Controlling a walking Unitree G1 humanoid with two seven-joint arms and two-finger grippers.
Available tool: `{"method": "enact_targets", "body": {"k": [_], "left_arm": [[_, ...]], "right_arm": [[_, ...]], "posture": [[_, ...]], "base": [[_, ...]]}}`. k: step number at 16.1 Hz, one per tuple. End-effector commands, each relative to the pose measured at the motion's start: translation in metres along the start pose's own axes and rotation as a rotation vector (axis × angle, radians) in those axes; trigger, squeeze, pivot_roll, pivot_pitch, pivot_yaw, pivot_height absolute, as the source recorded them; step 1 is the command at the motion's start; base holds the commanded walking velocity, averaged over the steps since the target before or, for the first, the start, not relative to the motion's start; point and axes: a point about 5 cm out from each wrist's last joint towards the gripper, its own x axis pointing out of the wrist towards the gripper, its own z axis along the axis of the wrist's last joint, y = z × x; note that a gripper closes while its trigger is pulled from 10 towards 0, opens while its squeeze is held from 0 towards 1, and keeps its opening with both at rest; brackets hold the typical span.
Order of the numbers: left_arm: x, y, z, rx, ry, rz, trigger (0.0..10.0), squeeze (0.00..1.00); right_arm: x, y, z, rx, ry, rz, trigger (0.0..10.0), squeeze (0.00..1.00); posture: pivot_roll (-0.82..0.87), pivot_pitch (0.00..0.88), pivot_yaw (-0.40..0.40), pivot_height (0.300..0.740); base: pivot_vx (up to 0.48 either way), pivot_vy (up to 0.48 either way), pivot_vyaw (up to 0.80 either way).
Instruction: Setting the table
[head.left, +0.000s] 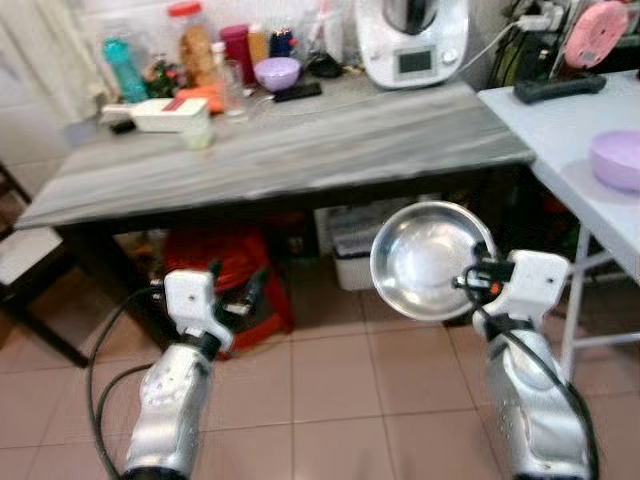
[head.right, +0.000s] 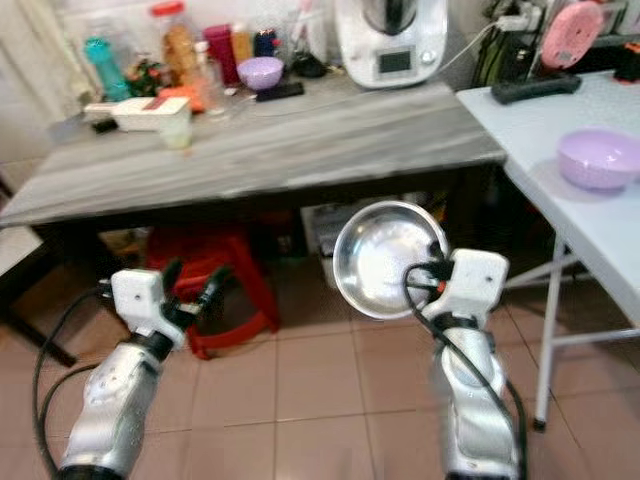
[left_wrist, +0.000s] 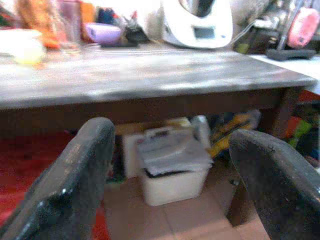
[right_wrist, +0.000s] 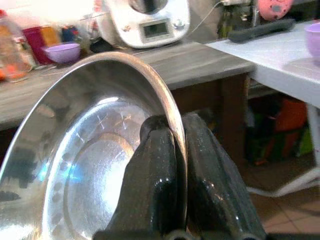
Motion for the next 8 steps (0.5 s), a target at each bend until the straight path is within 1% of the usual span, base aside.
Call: {"method": "enact_targets", "body": {"k": [1, 4, 5, 6, 8], "left_arm": [[-0.005, 0.013, 0.005, 0.034, -0.001, 0.030, 10.0, 0.00], [-0.001, 0.011, 0.006, 0.029, -0.002, 0.022, 10.0, 0.00], [0.002, 0.010, 0.008, 0.027, -0.008, 0.019, 10.0, 0.00], [0.003, 0.009, 0.009, 0.024, -0.012, 0.016, 10.0, 0.00], [0.003, 0.008, 0.009, 0.022, -0.012, 0.013, 10.0, 0.00]], "right_arm": [[0.002, 0.009, 0.005, 0.022, -0.021, 0.025, 10.0, 0.00], [0.001, 0.009, 0.005, 0.015, -0.026, 0.021, 10.0, 0.00], [0.001, 0.008, 0.011, -0.015, -0.064, 0.023, 10.0, 0.00], [0.001, 0.008, 0.017, -0.032, -0.089, 0.024, 10.0, 0.00], [0.003, 0.008, 0.019, -0.017, -0.096, 0.018, 10.0, 0.00]], "posture": [[-0.08, 0.000, 0.106, 0.740], [-0.09, 0.000, 0.108, 0.740], [-0.09, 0.000, 0.108, 0.740], [-0.09, 0.000, 0.111, 0.740], [-0.09, 0.000, 0.111, 0.740]], "base": [[0.390, 0.000, 0.00], [0.396, 0.000, 0.00], [0.394, 0.000, 0.00], [0.398, 0.000, 0.44], [0.396, 0.000, 0.62]]}}
